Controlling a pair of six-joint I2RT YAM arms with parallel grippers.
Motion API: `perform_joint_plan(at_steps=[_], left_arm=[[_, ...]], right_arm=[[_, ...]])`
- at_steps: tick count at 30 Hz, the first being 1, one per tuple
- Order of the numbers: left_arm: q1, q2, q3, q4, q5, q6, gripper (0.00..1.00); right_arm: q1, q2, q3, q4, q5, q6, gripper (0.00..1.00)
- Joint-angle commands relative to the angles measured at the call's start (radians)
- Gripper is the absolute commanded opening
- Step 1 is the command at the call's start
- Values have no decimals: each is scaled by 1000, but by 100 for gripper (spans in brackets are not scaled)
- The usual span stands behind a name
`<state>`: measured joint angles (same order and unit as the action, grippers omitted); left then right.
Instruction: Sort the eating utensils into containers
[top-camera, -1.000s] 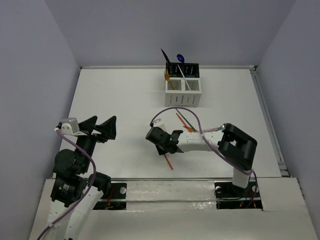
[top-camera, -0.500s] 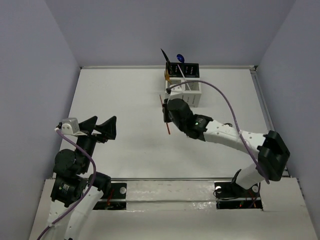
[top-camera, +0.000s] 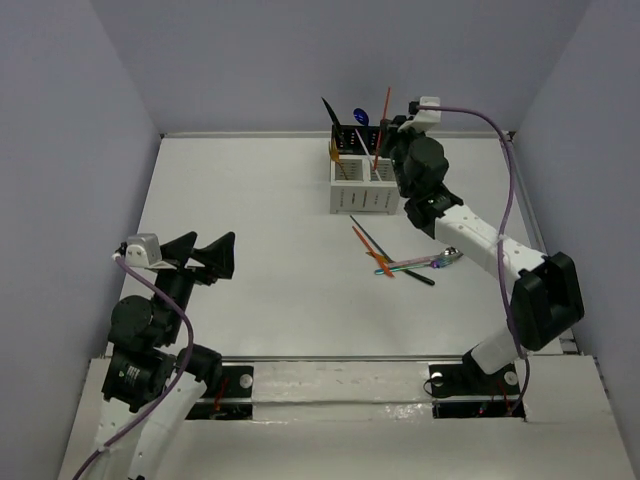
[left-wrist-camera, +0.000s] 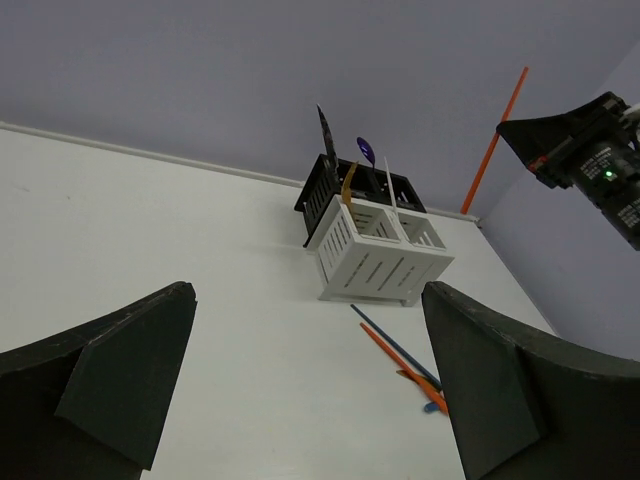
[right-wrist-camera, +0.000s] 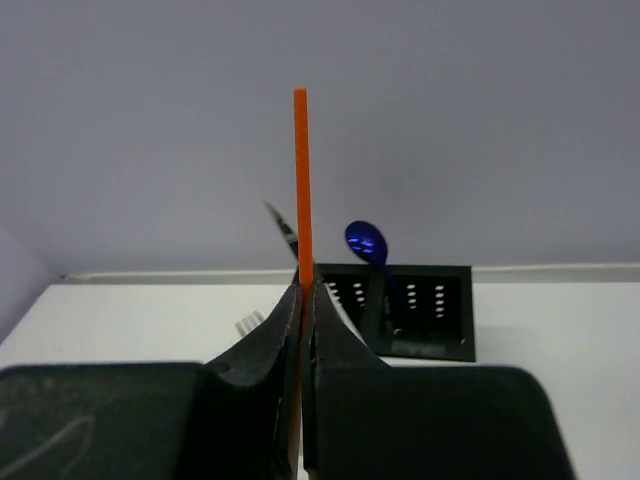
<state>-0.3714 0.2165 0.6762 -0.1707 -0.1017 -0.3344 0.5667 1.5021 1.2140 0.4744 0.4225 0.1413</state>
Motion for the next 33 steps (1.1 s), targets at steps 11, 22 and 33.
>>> perform_joint_plan(at_steps=[11,22,33], left_arm=[[3,43,-3,53,20,8,99],[3,57,-3,66,30,8,99],[3,55,-6,79,39,8,99]], right_arm=[[-149,329,137,323,-28,-267,0],[-159,402,70,343,-53,-220,0],[-159,324,24,224,-108,-204,29]])
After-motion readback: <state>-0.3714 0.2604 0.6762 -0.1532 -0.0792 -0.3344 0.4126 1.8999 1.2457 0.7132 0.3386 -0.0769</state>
